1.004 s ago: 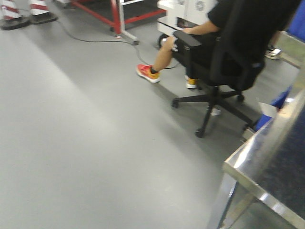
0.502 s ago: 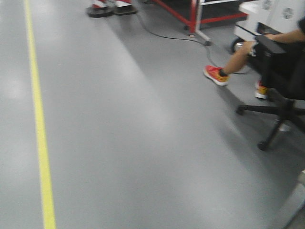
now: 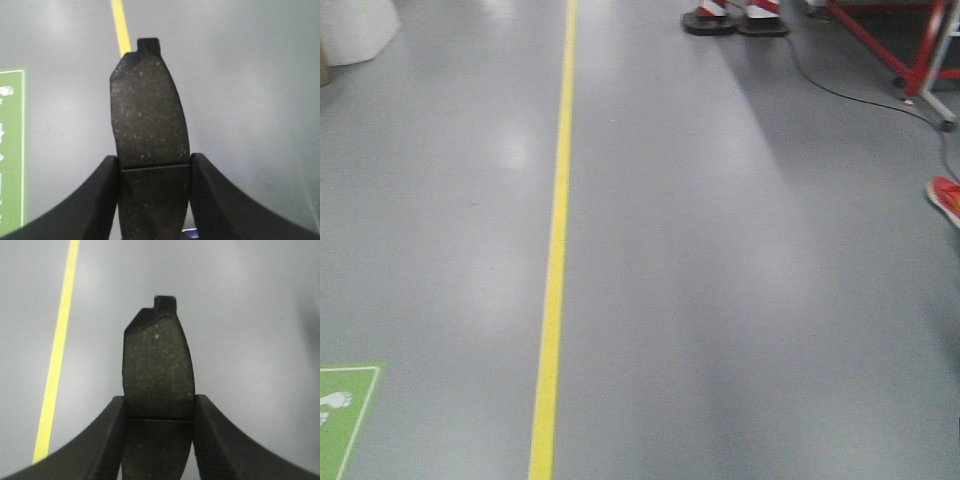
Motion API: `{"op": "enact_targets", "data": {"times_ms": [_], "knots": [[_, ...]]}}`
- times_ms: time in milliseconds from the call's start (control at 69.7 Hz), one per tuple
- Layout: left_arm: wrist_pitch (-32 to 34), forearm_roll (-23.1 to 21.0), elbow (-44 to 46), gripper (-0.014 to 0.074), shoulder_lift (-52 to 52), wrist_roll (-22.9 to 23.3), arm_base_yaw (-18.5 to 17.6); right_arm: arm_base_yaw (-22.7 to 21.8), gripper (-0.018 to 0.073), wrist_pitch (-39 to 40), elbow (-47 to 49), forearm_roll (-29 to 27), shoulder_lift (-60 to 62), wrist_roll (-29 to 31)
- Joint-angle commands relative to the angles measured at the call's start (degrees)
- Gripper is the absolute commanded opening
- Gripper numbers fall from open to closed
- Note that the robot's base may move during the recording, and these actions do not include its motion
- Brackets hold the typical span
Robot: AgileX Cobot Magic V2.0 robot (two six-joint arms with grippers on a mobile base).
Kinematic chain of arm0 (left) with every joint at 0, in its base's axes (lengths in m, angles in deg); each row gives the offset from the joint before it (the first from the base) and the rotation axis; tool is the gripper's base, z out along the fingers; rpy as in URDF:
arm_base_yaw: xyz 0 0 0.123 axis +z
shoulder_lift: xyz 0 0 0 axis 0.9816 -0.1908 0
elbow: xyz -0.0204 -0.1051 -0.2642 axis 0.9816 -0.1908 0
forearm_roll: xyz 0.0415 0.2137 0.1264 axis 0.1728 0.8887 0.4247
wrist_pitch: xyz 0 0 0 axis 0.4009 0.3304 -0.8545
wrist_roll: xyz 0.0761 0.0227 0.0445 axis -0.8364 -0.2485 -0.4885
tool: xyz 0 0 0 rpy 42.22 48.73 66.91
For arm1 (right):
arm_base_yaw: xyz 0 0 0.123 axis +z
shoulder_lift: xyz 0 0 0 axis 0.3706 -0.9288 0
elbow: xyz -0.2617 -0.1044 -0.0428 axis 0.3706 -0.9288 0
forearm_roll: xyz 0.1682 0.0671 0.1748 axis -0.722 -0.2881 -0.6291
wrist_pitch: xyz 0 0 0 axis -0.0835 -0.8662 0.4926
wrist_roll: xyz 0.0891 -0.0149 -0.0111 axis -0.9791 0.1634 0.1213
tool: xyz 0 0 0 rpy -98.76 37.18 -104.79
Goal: Move and align brake pads A on conveyor
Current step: 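Turn the base away from the table holding both brake pads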
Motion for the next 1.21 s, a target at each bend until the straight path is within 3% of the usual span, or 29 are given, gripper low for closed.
{"op": "enact_targets", "data": {"times_ms": [0, 1191], "knots": [[3.76, -0.83, 1.49, -0.0006, -0.03, 0.46, -0.09, -0.17, 0.0008, 4.01, 1.67, 0.37, 0.11, 0.34], [3.75, -0.84, 1.49, -0.0006, -0.03, 0.46, -0.09, -0.17, 0.0008, 3.88, 1.67, 0.32, 0.11, 0.34]]}}
